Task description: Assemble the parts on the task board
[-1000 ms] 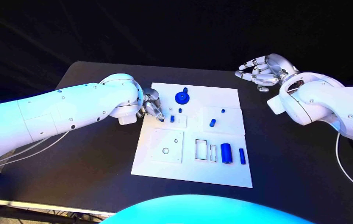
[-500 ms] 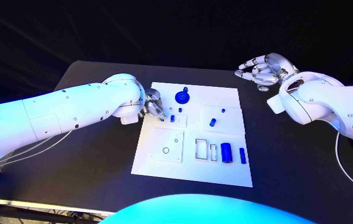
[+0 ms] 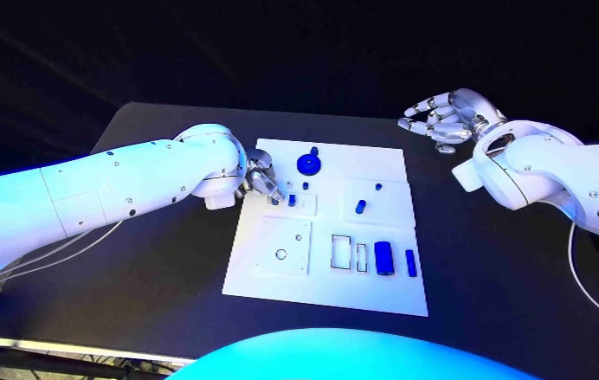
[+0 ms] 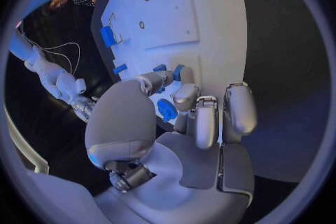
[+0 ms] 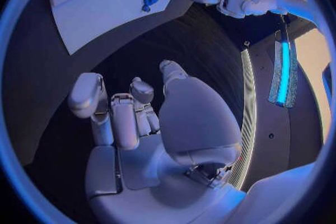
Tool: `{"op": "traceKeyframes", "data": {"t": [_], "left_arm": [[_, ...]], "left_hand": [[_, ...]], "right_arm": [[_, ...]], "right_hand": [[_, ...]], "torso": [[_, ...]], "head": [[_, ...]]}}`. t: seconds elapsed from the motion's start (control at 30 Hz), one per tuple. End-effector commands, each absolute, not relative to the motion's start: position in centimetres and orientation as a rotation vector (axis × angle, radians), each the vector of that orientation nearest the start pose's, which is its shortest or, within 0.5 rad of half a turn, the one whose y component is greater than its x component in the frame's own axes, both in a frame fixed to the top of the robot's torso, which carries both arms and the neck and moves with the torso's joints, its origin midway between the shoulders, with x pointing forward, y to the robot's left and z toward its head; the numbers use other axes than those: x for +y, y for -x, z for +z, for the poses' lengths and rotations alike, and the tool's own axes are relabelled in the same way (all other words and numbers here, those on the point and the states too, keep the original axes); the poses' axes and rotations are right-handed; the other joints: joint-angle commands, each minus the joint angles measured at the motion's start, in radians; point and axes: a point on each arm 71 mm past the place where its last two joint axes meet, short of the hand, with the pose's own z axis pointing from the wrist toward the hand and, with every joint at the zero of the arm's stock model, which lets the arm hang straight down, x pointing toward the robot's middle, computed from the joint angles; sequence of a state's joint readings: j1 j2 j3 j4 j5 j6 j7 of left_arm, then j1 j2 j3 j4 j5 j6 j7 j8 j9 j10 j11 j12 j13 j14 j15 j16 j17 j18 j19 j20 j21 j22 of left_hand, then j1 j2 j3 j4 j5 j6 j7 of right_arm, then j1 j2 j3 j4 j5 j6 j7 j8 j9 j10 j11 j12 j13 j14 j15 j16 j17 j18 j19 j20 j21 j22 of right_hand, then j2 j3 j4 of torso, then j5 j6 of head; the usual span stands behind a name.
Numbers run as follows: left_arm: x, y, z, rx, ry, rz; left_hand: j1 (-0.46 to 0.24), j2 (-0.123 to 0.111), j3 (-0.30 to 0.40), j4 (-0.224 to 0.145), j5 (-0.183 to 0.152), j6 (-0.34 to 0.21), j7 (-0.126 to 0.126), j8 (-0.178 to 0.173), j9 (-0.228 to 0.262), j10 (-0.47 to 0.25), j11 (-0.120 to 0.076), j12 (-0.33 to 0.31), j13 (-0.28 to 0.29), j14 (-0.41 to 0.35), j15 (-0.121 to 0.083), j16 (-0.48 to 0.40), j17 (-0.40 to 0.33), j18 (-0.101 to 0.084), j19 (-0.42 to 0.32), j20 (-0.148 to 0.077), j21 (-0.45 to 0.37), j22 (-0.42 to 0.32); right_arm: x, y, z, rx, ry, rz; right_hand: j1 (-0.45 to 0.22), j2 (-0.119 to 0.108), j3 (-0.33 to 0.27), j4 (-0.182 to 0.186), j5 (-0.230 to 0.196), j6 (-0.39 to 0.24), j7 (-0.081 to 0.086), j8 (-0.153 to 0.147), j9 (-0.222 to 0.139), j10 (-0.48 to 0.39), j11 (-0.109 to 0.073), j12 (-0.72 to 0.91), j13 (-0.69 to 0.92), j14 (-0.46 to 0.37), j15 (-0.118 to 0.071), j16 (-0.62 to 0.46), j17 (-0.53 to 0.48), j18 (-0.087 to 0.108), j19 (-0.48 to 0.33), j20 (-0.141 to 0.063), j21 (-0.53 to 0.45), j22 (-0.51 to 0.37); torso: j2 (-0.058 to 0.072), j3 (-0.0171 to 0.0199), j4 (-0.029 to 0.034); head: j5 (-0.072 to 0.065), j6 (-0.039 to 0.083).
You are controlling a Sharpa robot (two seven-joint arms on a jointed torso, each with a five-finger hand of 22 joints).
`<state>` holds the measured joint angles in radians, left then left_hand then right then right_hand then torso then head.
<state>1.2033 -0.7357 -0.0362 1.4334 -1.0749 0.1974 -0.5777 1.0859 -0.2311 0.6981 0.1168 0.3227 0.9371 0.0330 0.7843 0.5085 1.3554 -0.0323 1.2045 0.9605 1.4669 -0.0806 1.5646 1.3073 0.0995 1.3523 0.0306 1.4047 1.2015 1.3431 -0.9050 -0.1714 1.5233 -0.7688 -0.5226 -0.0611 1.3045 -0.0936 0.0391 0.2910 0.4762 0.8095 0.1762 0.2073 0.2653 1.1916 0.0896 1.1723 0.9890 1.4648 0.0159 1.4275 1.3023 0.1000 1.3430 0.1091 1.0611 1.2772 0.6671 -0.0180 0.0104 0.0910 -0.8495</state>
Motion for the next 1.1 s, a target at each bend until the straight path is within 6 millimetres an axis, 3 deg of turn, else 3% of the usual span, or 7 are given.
{"op": "traceKeyframes", "data": {"t": [0.03,0.07,0.1,0.23,0.5,1.1], "left_arm": [[18.8,-48.3,-24.1,2.43,0.122,-0.356],[18.9,-48.3,-24.1,2.428,0.123,-0.352],[18.9,-48.4,-24.1,2.426,0.124,-0.349],[19.3,-48.5,-24.0,2.417,0.132,-0.337],[20.2,-49.0,-24.0,2.391,0.166,-0.304],[21.4,-49.2,-23.4,2.332,0.229,-0.317]], "left_hand": [[-0.017,-0.001,-0.037,0.018,-0.007,0.009,-0.004,-0.009,-0.007,-0.002,-0.006,-0.002,0.002,0.104,-0.005,0.006,0.263,-0.02,0.002,-0.003,-0.002,-0.001],[-0.025,-0.002,-0.053,0.029,-0.009,0.012,-0.003,-0.011,-0.008,-0.002,-0.005,-0.002,0.002,0.104,-0.005,0.006,0.263,-0.02,0.002,-0.003,-0.003,-0.001],[-0.057,-0.013,-0.098,0.064,-0.014,0.019,-0.001,-0.014,-0.01,-0.003,-0.003,-0.003,0.003,0.104,-0.003,0.006,0.263,-0.02,0.003,-0.002,-0.003,-0.001],[-0.051,-0.013,-0.169,0.106,-0.013,0.024,-0.001,-0.025,-0.016,-0.004,-0.003,-0.005,0.005,0.104,-0.004,0.006,0.263,-0.02,0.004,-0.002,-0.004,-0.001],[-0.035,-0.015,-0.239,0.163,-0.032,0.029,-0.001,-0.031,-0.019,-0.005,-0.003,-0.01,0.003,0.104,-0.003,0.006,0.263,-0.02,0.004,-0.002,-0.006,-0.002],[-0.052,-0.006,-0.3,0.177,-0.054,0.024,0.002,-0.032,-0.019,-0.016,-0.001,-0.025,-0.017,0.103,-0.002,0.005,0.261,-0.019,0.003,-0.001,-0.007,-0.003]], "right_arm": [[-25.0,-49.9,-16.2,1.615,-0.531,0.812],[-25.0,-49.9,-16.2,1.615,-0.532,0.812],[-25.0,-49.9,-16.2,1.615,-0.532,0.812],[-25.0,-49.8,-16.2,1.615,-0.532,0.812],[-25.1,-49.8,-16.2,1.613,-0.535,0.81],[-25.2,-49.8,-16.2,1.611,-0.535,0.811]], "right_hand": [[-0.018,0.003,0.001,0.003,-0.003,0.004,-0.003,0.005,-0.001,0.003,-0.004,0.004,0.0,0.042,-0.008,-0.003,0.0,0.006,0.002,0.002,-0.003,0.0],[-0.018,0.003,0.001,0.003,-0.003,0.004,-0.003,0.005,-0.001,0.003,-0.004,0.004,0.0,0.042,-0.008,-0.003,0.0,0.006,0.002,0.002,-0.003,0.0],[-0.02,0.003,0.001,0.003,-0.003,0.004,-0.003,0.005,-0.001,0.003,-0.004,0.004,0.0,0.042,-0.008,-0.003,0.0,0.006,0.003,0.002,-0.002,0.0],[-0.02,0.003,0.001,0.003,-0.003,0.004,-0.003,0.005,-0.001,0.003,-0.004,0.004,0.0,0.042,-0.008,-0.003,0.0,0.006,0.003,0.002,-0.002,0.0],[-0.027,0.005,-0.001,0.003,-0.005,0.004,-0.003,0.005,-0.002,0.003,-0.004,0.005,0.0,0.042,-0.008,-0.004,0.0,0.006,0.002,0.002,-0.004,0.0],[-0.029,0.006,-0.001,0.003,-0.006,0.004,-0.002,0.005,-0.002,0.003,-0.004,0.005,-0.001,0.043,-0.008,-0.003,0.001,0.006,0.002,0.002,-0.005,0.0]], "torso": [[0.0,-0.0004,0.0],[0.0,-0.0004,0.0002],[0.0,-0.0004,0.0001],[0.001,-0.0002,-0.0003],[0.0,0.0008,0.0],[0.0,0.0013,0.0002]], "head": [[0.0,0.002],[0.0,0.003],[0.0,0.003],[0.0,0.005],[-0.002,0.009],[-0.007,0.015]]}}
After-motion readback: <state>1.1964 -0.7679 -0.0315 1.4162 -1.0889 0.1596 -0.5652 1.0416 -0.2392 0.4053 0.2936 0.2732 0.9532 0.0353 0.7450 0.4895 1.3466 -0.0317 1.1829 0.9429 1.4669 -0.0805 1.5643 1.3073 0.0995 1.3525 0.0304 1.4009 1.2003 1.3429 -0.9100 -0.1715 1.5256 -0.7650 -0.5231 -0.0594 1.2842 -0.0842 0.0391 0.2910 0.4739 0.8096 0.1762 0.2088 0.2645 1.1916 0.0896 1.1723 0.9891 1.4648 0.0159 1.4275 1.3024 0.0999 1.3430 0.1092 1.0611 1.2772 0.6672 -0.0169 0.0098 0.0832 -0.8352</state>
